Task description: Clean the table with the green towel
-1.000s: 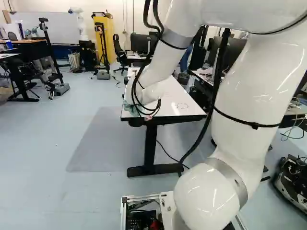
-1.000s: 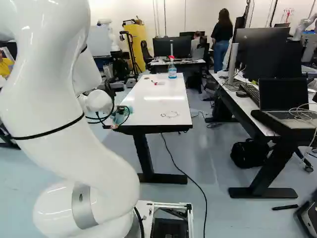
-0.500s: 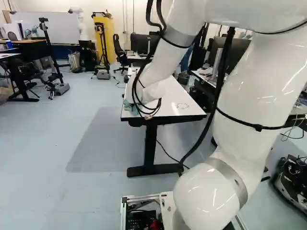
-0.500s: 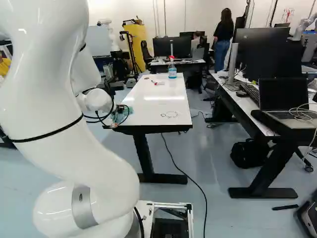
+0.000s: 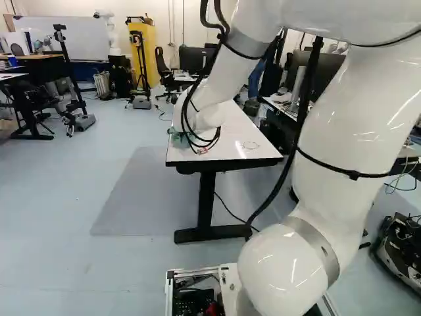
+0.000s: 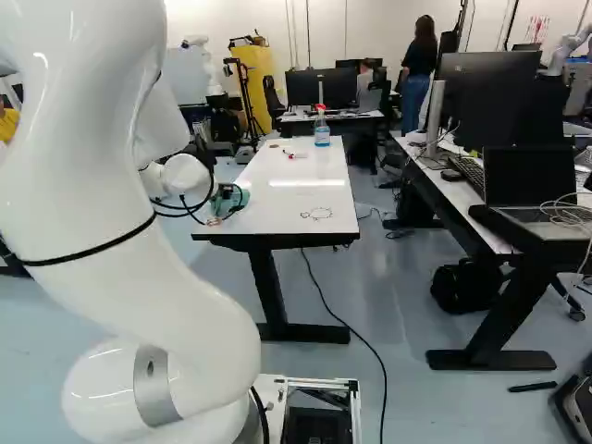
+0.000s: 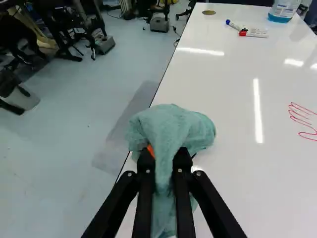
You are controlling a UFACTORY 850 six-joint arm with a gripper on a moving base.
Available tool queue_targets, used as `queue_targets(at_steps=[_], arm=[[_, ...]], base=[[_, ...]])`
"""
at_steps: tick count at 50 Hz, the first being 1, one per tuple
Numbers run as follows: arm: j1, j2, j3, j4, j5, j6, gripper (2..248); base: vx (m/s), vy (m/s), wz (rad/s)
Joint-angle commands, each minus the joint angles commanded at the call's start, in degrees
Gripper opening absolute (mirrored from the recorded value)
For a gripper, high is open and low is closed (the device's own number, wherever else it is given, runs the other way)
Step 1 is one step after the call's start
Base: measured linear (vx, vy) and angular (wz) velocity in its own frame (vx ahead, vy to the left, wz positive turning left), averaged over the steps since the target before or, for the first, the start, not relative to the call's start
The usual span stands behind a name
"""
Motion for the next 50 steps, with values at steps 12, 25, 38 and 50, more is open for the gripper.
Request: queue_targets(at_steps=[12, 25, 38, 50], arm=[[-1.79, 0.08, -1.67, 0.0, 0.06, 0.0, 45], [-4.21, 0.92, -2.6, 0.0, 0.8, 0.0, 45], [-6.61, 0.64, -4.16, 0.0, 1.73, 0.0, 45], [-8.71, -1.0, -5.94, 0.0, 3.05, 0.0, 45]], base=[[0.0, 0.0, 0.0], [0.0, 0.0, 0.0], [0.0, 0.0, 0.0], [0.0, 0.0, 0.0]])
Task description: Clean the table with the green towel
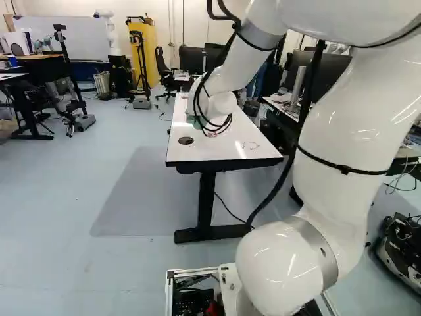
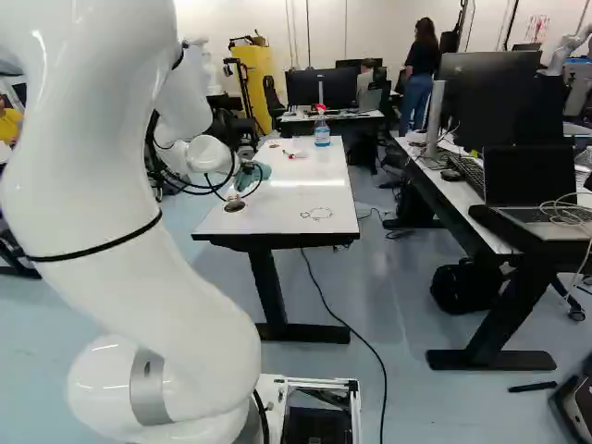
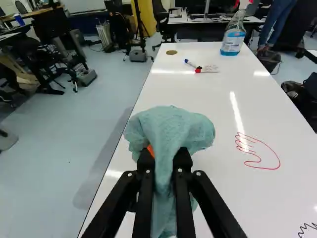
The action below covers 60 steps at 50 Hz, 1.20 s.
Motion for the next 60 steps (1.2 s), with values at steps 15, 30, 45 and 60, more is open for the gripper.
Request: queue_targets(at_steps=[15, 30, 45, 60], arm=[[-2.62, -1.77, -1.95, 0.0, 1.32, 0.0, 45], [-3.92, -4.96, -5.54, 0.0, 2.04, 0.0, 45], [-4.98, -8.22, -9.31, 0.0, 2.65, 0.0, 45], [-7.17, -10.3, -11.76, 0.0, 2.65, 0.0, 45]], base=[[0.0, 0.0, 0.0], [0.0, 0.0, 0.0], [0.0, 0.0, 0.0], [0.0, 0.0, 0.0]])
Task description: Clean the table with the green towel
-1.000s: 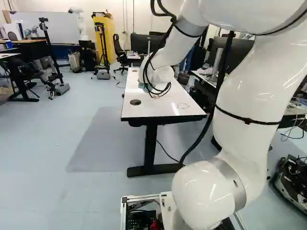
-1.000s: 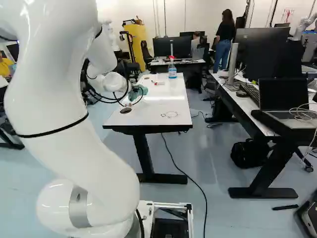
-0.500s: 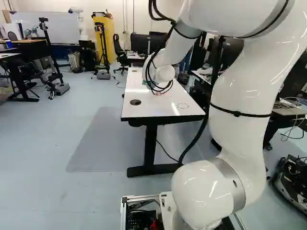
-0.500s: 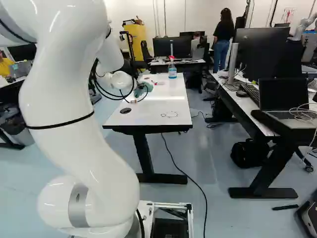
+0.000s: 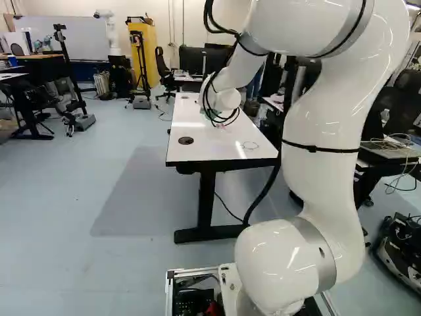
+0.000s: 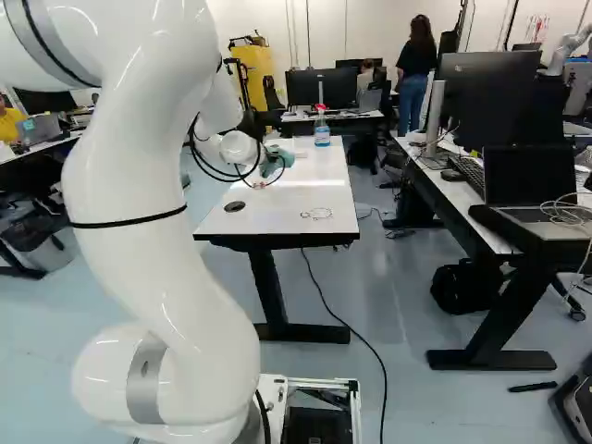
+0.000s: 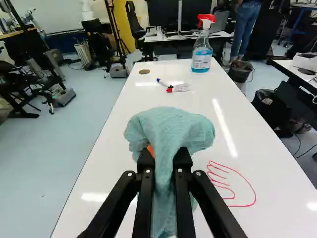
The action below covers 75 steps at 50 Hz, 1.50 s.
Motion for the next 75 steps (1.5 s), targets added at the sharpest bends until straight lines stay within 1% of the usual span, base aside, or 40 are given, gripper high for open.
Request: queue_targets(at_steps=[14, 28, 44, 67, 75], arm=[[-2.05, -0.04, -0.05, 0.0, 0.0, 0.0, 45], [-2.59, -1.45, -0.49, 0.0, 0.0, 0.0, 45], [-3.24, -4.14, -1.61, 0.0, 0.47, 0.0, 45], [-5.54, -7.68, -2.84, 0.0, 0.47, 0.0, 45], [-5.69, -8.68, -3.01, 0.0, 0.47, 0.0, 45]], base=[[0.0, 0.0, 0.0], [0.0, 0.0, 0.0], [0.0, 0.0, 0.0], [0.0, 0.0, 0.0], [0.0, 0.0, 0.0]])
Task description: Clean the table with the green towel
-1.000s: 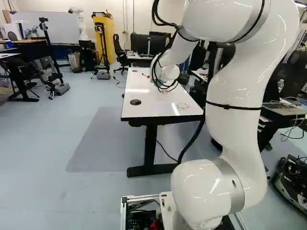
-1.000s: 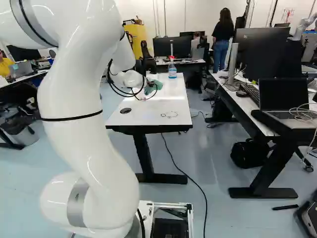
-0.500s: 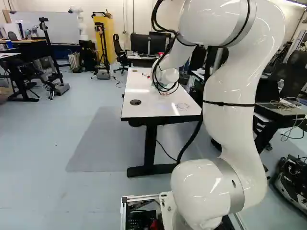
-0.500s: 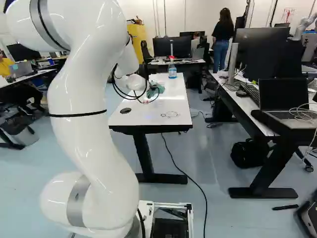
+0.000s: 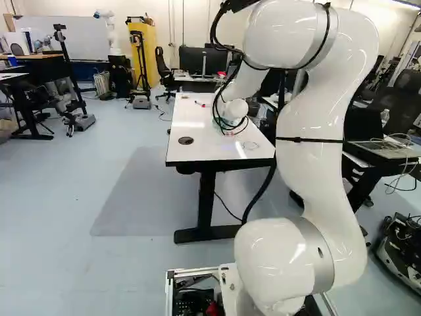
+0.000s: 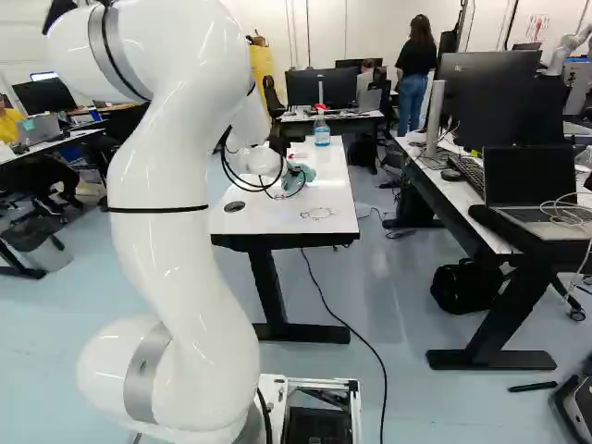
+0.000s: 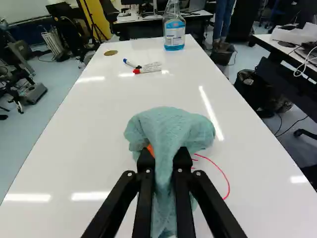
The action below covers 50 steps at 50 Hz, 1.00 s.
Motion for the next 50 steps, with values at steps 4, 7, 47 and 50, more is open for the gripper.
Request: queue_targets(at_steps=[4, 7, 47, 50], arm=[[0.0, -0.52, -0.09, 0.0, 0.0, 0.0, 45], [0.0, -0.78, -0.14, 0.0, 0.0, 0.0, 45], [0.0, -0.78, -0.14, 0.0, -2.0, 0.0, 45], [0.0, -0.78, -0.14, 0.0, -2.45, 0.0, 45]], base=[[0.0, 0.0, 0.0], [0.0, 0.0, 0.0], [0.0, 0.0, 0.0], [0.0, 0.0, 0.0]])
